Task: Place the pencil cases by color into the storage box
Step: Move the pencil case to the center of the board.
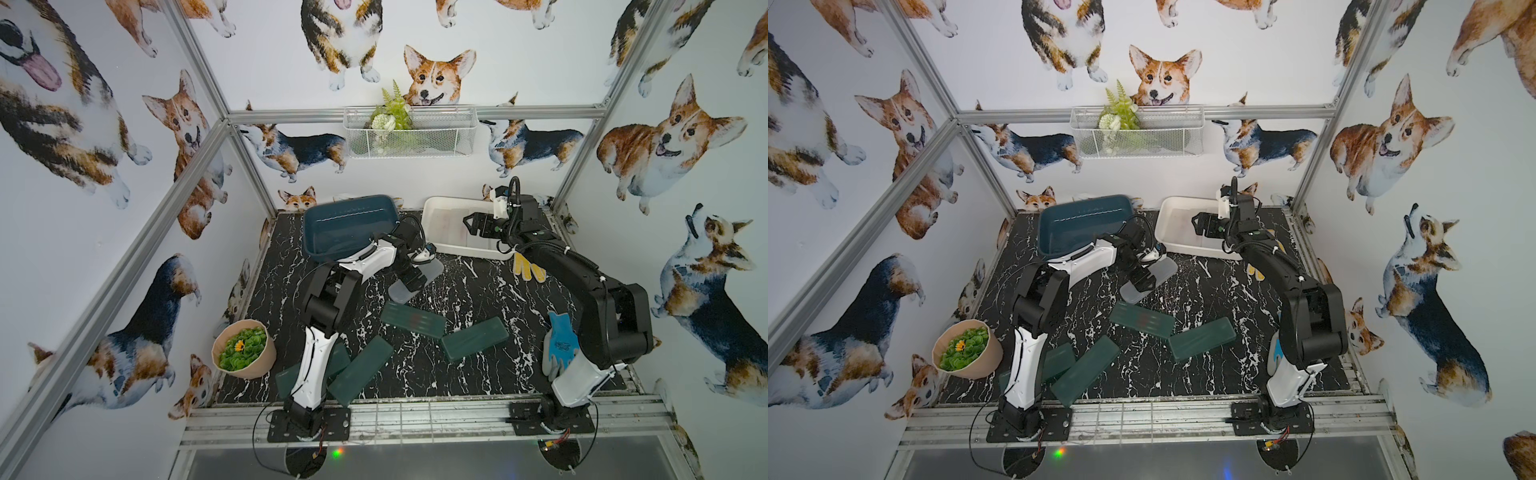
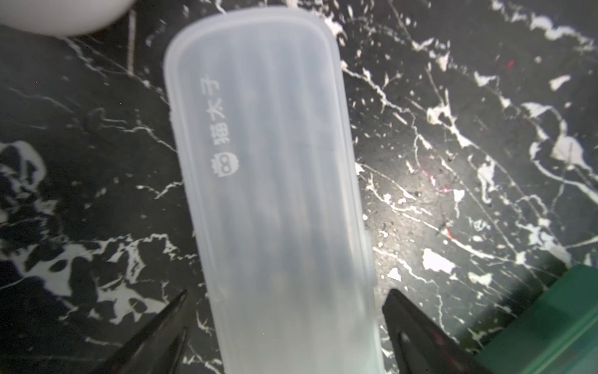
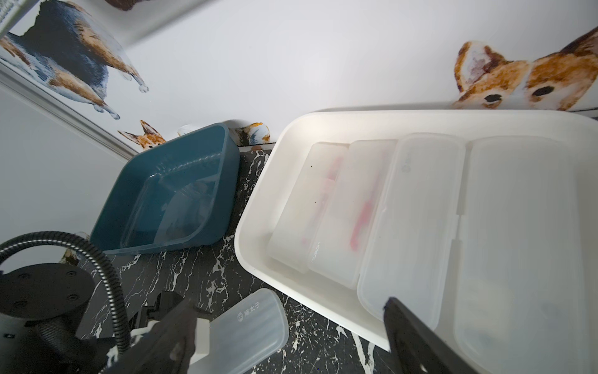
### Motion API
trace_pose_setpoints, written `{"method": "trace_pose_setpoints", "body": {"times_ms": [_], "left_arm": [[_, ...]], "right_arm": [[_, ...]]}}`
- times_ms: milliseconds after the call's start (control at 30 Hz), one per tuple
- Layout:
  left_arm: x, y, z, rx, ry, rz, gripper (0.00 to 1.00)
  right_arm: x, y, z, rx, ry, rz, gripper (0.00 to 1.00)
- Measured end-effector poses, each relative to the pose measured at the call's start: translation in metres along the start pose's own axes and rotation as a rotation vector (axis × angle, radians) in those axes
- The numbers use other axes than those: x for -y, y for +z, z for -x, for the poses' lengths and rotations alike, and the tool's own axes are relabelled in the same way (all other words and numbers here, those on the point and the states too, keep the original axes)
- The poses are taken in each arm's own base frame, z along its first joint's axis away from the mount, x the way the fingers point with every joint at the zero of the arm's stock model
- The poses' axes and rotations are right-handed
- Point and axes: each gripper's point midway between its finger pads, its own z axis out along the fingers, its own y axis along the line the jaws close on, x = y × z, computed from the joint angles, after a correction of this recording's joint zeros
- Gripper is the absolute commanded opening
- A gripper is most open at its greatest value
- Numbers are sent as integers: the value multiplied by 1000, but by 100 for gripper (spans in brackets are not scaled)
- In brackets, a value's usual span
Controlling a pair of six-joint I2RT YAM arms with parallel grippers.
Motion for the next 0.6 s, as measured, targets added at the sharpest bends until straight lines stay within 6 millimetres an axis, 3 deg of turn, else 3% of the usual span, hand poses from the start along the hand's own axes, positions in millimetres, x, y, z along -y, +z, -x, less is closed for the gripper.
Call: {"method": "trace_pose_setpoints", "body": {"times_ms": [133, 233, 367, 600], "left_arm": [[-2, -27, 15, 111, -33, 51, 96], [-8, -62, 27, 231, -77, 106, 96], [-11, -101, 34, 385, -138, 167, 98], [9, -134, -9, 574, -329, 217, 100]], "right_arm": [[3, -11, 2, 21, 20, -43, 92], [3, -18, -1, 26, 42, -82, 93], [-10, -16, -15, 3, 46, -128, 93], [-38, 6, -61, -89, 85, -184, 93]]}}
